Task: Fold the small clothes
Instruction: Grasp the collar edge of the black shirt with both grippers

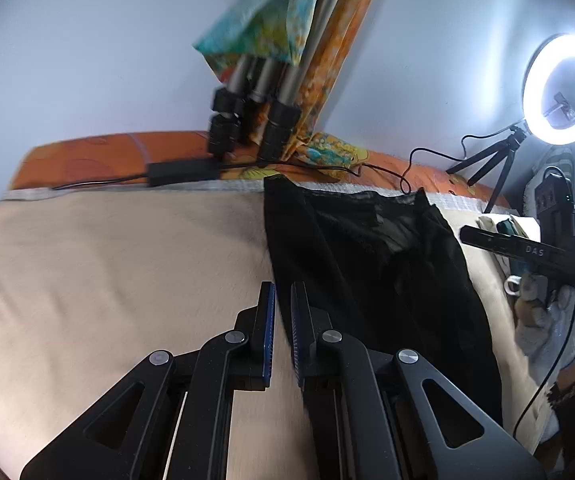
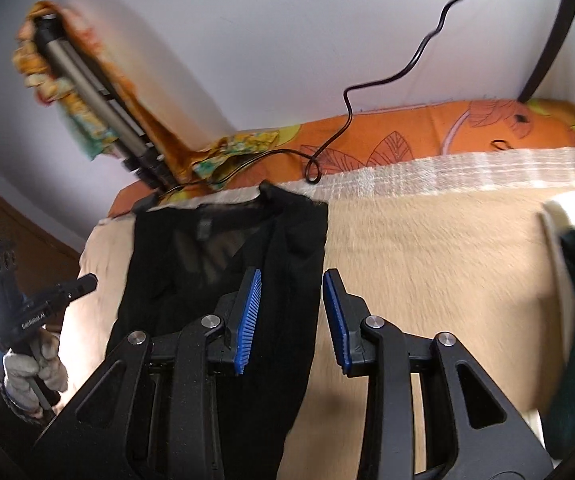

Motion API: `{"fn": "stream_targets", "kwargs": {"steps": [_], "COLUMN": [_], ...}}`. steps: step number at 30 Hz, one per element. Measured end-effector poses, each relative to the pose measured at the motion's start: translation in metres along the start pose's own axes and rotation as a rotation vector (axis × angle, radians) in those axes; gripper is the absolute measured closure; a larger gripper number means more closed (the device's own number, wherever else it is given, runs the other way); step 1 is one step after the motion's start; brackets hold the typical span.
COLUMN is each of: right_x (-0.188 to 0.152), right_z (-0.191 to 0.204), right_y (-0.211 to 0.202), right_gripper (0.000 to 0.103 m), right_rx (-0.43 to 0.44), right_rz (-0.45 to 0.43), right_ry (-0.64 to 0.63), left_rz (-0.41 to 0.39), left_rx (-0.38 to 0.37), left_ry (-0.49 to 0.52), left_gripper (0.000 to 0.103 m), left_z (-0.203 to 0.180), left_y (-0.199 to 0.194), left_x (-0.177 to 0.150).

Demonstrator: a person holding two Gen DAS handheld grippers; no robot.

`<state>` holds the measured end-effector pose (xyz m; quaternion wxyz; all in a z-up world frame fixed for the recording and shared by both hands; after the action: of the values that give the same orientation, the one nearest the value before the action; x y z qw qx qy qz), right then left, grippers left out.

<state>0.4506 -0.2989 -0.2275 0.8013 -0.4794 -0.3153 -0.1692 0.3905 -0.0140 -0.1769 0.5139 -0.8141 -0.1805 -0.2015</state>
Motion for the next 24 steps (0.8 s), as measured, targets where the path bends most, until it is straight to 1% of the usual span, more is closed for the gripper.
{"fn": "stream_targets", "kwargs": {"steps": [4, 6, 11, 12, 13, 15, 17, 18, 20, 21, 24], "right_x": [0.009, 0.014, 0.024, 0.025, 0.026, 0.026, 0.032, 0.037, 0.042, 0.043, 0.040], "right_z": [-0.011, -0.012, -0.007, -0.004, -0.002, 0.004, 0.005, 0.000, -0.011, -0.014, -0.011], "right_y": [0.023, 0.028, 0.034, 0.035, 0.036, 0.038, 0.031, 0.026, 0.021, 0.023, 0.029], "right_gripper": [0.069, 0.069, 0.069, 0.080, 0.098, 0.098, 0.099, 0.099, 0.099, 0.099, 0.099], "right_rx": [-0.004, 0.009, 0.028, 0.028, 0.031, 0.020, -0.022, -0.046, -0.055, -0.054, -0.031], "right_rz": [0.005, -0.012, -0.025, -0.025, -0.024, -0.017, -0.048, -0.074, -0.094, -0.090, -0.054], "right_ry": [0.016, 0.021, 0.002, -0.011, -0.023, -0.051, -0.073, -0.057, -0.018, -0.012, -0.059], "left_rz": [0.018, 0.026, 0.007, -0.001, -0.010, -0.026, -0.067, -0.074, -0.062, -0.055, -0.026], "left_rx": [-0.011, -0.024, -0.053, -0.049, -0.044, -0.046, -0.041, -0.038, -0.038, -0.040, -0.058], "left_ry": [0.010, 0.013, 0.023, 0.036, 0.048, 0.057, 0.057, 0.051, 0.027, 0.020, 0.020], "left_gripper": [0.096, 0.096, 0.096, 0.097, 0.097, 0.099, 0.100, 0.100, 0.100, 0.100, 0.100], "left_z": [-0.003, -0.006, -0.014, -0.016, -0.018, -0.021, -0.019, -0.016, -0.006, -0.003, -0.001], "left_y": [0.030, 0.043, 0.061, 0.061, 0.060, 0.056, 0.047, 0.045, 0.047, 0.048, 0.053], "left_x": [0.012, 0.020, 0.035, 0.036, 0.036, 0.038, 0.045, 0.047, 0.051, 0.051, 0.050]}}
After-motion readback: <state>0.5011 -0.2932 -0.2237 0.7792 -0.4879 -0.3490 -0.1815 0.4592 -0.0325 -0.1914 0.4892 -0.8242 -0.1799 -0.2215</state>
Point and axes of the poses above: each gripper's, at about its wrist camera, not at the fingertips, and y roughly the way its jaws point, z to its left, x to its top, the point moved 8 cm from there along y, roughly the way its jaws point, and after that the axes turned 8 degrees about -y, right-handed, at the moved point
